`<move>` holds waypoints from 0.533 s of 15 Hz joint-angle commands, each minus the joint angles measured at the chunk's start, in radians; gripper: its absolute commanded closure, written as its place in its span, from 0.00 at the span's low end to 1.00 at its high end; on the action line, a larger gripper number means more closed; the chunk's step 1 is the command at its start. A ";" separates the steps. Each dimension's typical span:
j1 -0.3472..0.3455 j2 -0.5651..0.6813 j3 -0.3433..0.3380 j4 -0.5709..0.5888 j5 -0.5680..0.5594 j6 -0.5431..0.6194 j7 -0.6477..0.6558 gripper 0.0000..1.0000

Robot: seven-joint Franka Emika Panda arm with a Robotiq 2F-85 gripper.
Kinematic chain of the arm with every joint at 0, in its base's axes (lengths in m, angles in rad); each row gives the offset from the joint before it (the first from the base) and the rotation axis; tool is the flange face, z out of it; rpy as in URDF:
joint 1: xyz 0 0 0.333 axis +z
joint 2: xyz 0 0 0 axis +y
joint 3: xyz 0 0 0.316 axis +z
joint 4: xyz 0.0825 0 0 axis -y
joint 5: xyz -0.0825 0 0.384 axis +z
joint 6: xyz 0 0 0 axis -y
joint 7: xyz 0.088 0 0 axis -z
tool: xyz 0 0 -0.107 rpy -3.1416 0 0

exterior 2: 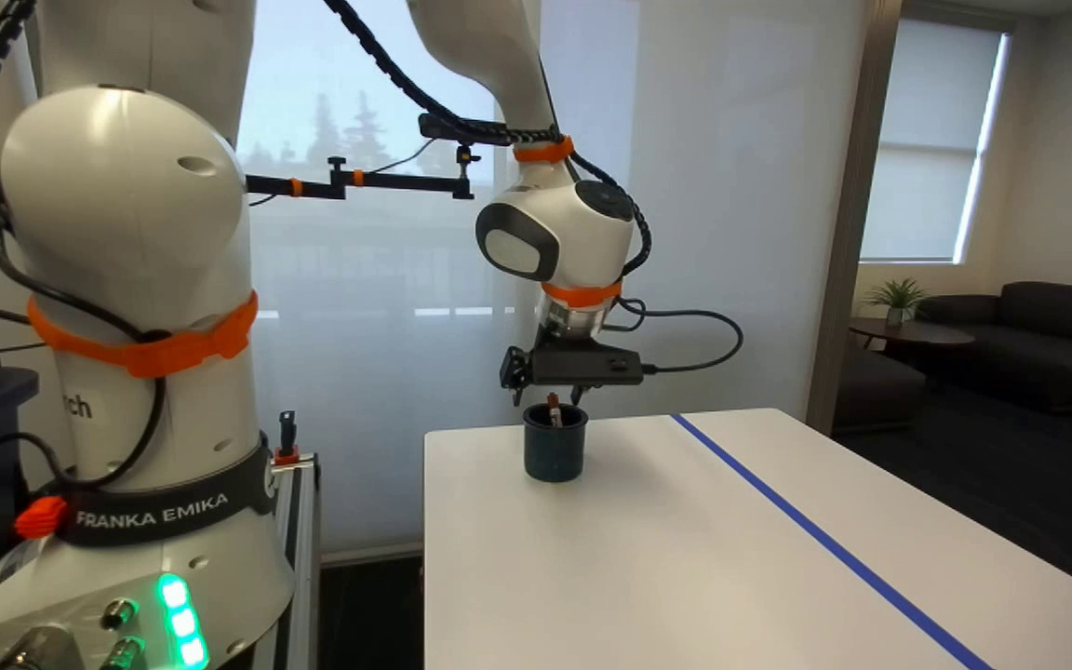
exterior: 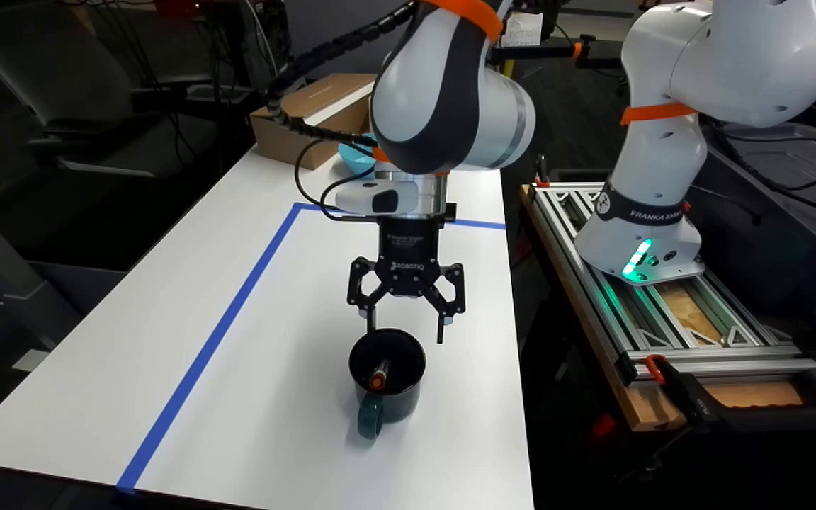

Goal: Move the sharpie to the table

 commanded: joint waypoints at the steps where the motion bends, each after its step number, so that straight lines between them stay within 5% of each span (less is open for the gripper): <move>1: 0.000 0.012 0.000 0.002 -0.003 0.000 0.000 0.00; 8: 0.000 0.041 0.008 0.036 0.055 0.026 -0.060 0.00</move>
